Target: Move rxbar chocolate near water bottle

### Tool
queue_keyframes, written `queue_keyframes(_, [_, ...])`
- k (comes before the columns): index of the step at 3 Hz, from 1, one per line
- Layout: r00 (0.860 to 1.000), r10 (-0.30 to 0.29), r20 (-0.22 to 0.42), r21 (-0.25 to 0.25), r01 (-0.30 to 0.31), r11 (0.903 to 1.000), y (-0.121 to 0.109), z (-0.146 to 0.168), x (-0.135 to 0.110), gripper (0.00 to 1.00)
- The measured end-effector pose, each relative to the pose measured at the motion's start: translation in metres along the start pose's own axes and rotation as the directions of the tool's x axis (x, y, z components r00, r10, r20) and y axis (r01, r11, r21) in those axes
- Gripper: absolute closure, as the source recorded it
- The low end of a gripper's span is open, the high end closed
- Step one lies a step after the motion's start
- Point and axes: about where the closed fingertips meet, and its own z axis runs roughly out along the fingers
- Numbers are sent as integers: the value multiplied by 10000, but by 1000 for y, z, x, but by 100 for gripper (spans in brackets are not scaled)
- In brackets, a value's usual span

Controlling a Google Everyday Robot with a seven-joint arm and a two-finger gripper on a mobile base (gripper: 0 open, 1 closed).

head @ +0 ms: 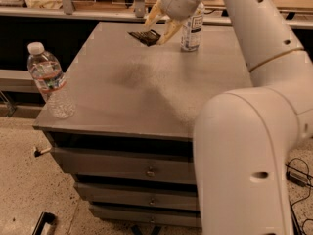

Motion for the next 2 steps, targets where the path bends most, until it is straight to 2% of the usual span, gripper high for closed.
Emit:
queue_keyframes(1, [9984,-557,-54,686,559,9961,9,-38,-22,100])
queue_keyframes(2, [9794,-1736,-1030,2033,1915,9602,17,-101,-85,100])
